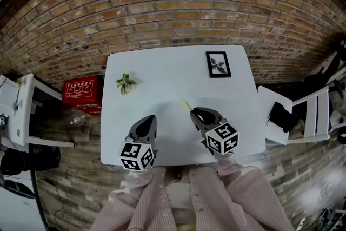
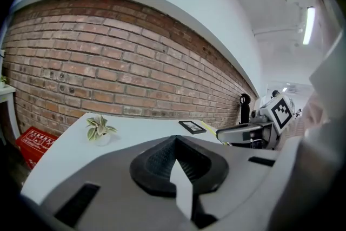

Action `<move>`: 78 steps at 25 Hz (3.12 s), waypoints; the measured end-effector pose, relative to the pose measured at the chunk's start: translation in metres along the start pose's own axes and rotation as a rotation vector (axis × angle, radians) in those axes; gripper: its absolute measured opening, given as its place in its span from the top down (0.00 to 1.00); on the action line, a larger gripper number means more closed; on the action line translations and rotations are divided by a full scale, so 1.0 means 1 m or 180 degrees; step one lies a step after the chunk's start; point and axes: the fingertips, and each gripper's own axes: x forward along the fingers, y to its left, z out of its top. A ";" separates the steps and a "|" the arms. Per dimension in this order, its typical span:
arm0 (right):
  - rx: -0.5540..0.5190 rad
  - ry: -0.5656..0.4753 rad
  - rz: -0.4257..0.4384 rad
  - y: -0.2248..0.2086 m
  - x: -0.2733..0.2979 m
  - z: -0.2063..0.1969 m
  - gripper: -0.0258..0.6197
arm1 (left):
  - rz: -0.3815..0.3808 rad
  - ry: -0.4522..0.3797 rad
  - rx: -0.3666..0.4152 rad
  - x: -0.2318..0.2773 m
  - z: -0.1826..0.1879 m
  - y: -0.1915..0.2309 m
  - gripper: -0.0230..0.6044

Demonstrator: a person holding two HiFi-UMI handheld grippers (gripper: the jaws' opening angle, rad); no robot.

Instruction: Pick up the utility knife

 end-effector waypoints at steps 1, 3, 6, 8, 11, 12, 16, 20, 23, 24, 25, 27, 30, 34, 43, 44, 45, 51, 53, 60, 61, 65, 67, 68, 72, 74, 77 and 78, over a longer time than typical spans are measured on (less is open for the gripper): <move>0.0018 -0.0052 -0.0010 0.000 -0.002 0.004 0.86 | 0.0004 -0.0028 0.0022 -0.001 0.004 0.000 0.98; 0.0058 -0.0172 -0.0030 -0.001 -0.007 0.015 0.86 | 0.0020 -0.0093 0.0059 -0.002 0.012 0.000 0.98; 0.0128 -0.0382 -0.0049 -0.002 -0.016 0.033 0.86 | 0.0054 -0.0195 0.0157 -0.005 0.027 0.001 0.98; 0.0171 -0.0512 -0.0069 -0.002 -0.023 0.044 0.86 | 0.0078 -0.0254 0.0227 -0.008 0.037 0.001 0.98; 0.0204 -0.0682 -0.0106 -0.001 -0.032 0.058 0.86 | 0.0112 -0.0347 0.0254 -0.013 0.049 0.004 0.98; 0.0207 -0.0732 -0.0118 -0.001 -0.034 0.063 0.86 | 0.0125 -0.0374 0.0266 -0.015 0.052 0.005 0.98; 0.0228 -0.0929 -0.0155 -0.003 -0.044 0.081 0.86 | 0.0177 -0.0483 0.0319 -0.020 0.067 0.008 0.98; 0.0189 -0.1143 -0.0217 -0.004 -0.053 0.099 0.86 | 0.0225 -0.0597 0.0322 -0.026 0.083 0.012 0.98; 0.0149 -0.1292 -0.0291 -0.005 -0.061 0.111 0.86 | 0.0260 -0.0688 0.0333 -0.031 0.096 0.014 0.98; 0.0141 -0.1338 -0.0315 -0.005 -0.063 0.115 0.86 | 0.0270 -0.0720 0.0339 -0.033 0.101 0.014 0.98; 0.0134 -0.1380 -0.0336 -0.005 -0.067 0.119 0.86 | 0.0277 -0.0750 0.0351 -0.034 0.105 0.014 0.98; 0.0111 -0.1449 -0.0365 -0.006 -0.073 0.126 0.86 | 0.0290 -0.0801 0.0392 -0.037 0.114 0.013 0.98; 0.0077 -0.1529 -0.0407 -0.003 -0.082 0.137 0.86 | 0.0303 -0.0867 0.0442 -0.040 0.123 0.012 0.98; 0.0024 -0.1651 -0.0430 -0.002 -0.095 0.150 0.86 | 0.0317 -0.0940 0.0526 -0.047 0.135 0.009 0.98; -0.0072 -0.1836 -0.0484 -0.002 -0.118 0.169 0.86 | 0.0344 -0.1037 0.0610 -0.063 0.149 0.007 0.98; -0.0075 -0.1841 -0.0490 -0.002 -0.119 0.170 0.86 | 0.0348 -0.1042 0.0609 -0.064 0.149 0.007 0.98; -0.0082 -0.1842 -0.0494 -0.003 -0.119 0.171 0.86 | 0.0351 -0.1046 0.0607 -0.064 0.150 0.007 0.98; -0.0081 -0.1854 -0.0515 -0.005 -0.121 0.173 0.86 | 0.0371 -0.1064 0.0611 -0.065 0.153 0.008 0.98; -0.0082 -0.1848 -0.0524 -0.005 -0.121 0.172 0.86 | 0.0376 -0.1063 0.0611 -0.065 0.153 0.008 0.98; -0.0111 -0.1811 -0.0576 -0.008 -0.120 0.169 0.86 | 0.0385 -0.1064 0.0599 -0.064 0.151 0.009 0.98; -0.0115 -0.1806 -0.0583 -0.008 -0.120 0.169 0.86 | 0.0387 -0.1064 0.0596 -0.065 0.152 0.009 0.98; -0.0141 -0.1791 -0.0603 -0.010 -0.121 0.169 0.86 | 0.0394 -0.1056 0.0597 -0.064 0.152 0.009 0.98; -0.0146 -0.1782 -0.0610 -0.011 -0.121 0.168 0.86 | 0.0397 -0.1049 0.0607 -0.064 0.152 0.008 0.98; -0.0150 -0.1778 -0.0613 -0.012 -0.122 0.168 0.86 | 0.0398 -0.1045 0.0614 -0.064 0.152 0.008 0.98; -0.0163 -0.1761 -0.0624 -0.013 -0.122 0.166 0.86 | 0.0406 -0.1038 0.0628 -0.064 0.151 0.008 0.98; -0.0167 -0.1746 -0.0633 -0.014 -0.122 0.165 0.86 | 0.0406 -0.1036 0.0628 -0.063 0.150 0.008 0.98; -0.0174 -0.1735 -0.0644 -0.015 -0.121 0.164 0.86 | 0.0401 -0.1023 0.0625 -0.062 0.149 0.008 0.98; -0.0181 -0.1730 -0.0648 -0.015 -0.121 0.164 0.86 | 0.0400 -0.1019 0.0623 -0.062 0.149 0.008 0.98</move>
